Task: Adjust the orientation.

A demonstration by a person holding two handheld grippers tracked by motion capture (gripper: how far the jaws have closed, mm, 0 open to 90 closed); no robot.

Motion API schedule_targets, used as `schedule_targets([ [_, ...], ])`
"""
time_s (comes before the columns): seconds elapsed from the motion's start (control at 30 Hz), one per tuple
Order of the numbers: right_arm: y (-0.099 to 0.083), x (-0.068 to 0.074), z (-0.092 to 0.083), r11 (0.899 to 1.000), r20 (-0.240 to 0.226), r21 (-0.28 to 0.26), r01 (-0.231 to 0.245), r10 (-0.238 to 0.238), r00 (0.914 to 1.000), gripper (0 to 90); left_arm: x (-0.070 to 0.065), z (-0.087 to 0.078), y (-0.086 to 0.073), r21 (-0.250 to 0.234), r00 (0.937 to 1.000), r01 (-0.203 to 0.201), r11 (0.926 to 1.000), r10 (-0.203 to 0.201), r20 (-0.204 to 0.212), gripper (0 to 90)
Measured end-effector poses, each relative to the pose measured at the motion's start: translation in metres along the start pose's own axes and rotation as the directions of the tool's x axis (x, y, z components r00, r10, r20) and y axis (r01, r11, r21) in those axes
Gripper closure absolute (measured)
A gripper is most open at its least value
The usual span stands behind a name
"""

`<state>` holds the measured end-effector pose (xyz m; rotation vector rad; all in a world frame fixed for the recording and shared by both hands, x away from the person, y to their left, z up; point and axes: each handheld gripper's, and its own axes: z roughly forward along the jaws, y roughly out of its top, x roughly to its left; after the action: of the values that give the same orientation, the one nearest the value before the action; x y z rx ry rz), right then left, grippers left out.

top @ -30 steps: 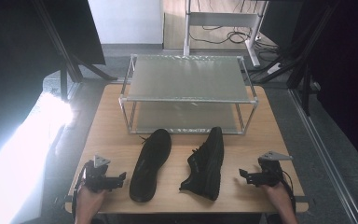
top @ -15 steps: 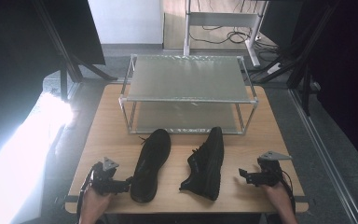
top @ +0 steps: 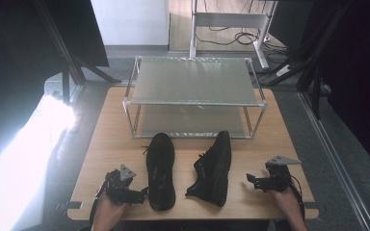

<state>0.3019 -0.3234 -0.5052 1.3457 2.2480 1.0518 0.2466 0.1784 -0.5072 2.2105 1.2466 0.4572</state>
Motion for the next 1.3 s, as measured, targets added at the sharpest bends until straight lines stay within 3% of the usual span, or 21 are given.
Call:
schedule_targets([
  [0.13, 0.000, 0.000, 0.000, 1.000, 0.001, -0.002, -0.002, 0.002, 1.0000, 3.1, -0.003, 0.002, 0.001, 0.015, 0.9995, -0.025, 0.9996, 0.025, -0.017, 0.0],
  [0.43, 0.000, -0.001, -0.003, 1.000, 0.004, -0.012, -0.007, 0.007, 1.0000, 3.1, 0.008, -0.008, -0.003, -0.073, 0.9990, 0.000, 0.9973, -0.003, -0.045, 0.0],
  [0.57, 0.002, -0.001, -0.004, 1.000, 0.003, -0.021, -0.007, 0.007, 1.0000, 3.1, 0.015, -0.013, -0.005, -0.124, 0.9981, 0.037, 0.9916, -0.043, -0.045, 0.0],
  [0.67, 0.005, 0.002, -0.004, 0.999, -0.013, -0.029, -0.022, 0.022, 0.9997, 3.3, 0.021, -0.017, -0.007, -0.166, 0.9949, 0.098, 0.9812, -0.101, -0.011, 0.0],
  [0.73, 0.008, 0.005, -0.005, 0.999, -0.029, -0.033, -0.024, 0.023, 0.9993, 3.5, 0.023, -0.018, -0.008, -0.178, 0.9929, 0.116, 0.9772, -0.119, -0.004, 0.0],
  [0.9, 0.017, 0.013, -0.008, 0.998, -0.050, -0.057, 0.016, -0.019, 0.9986, 1.6, 0.025, -0.019, -0.009, -0.187, 0.9918, 0.124, 0.9745, -0.128, -0.006, 0.0],
  [1.1, 0.028, 0.021, -0.009, 0.996, -0.080, -0.088, 0.015, -0.022, 0.9966, 0.0, 0.026, -0.022, -0.012, -0.198, 0.9913, 0.118, 0.9731, -0.127, -0.035, 0.0],
  [1.3, 0.052, 0.037, -0.013, 0.991, -0.086, -0.117, 0.057, -0.067, 0.9940, 0.0, 0.030, -0.023, -0.014, -0.184, 0.9887, 0.131, 0.9742, -0.142, -0.049, 0.0],
])
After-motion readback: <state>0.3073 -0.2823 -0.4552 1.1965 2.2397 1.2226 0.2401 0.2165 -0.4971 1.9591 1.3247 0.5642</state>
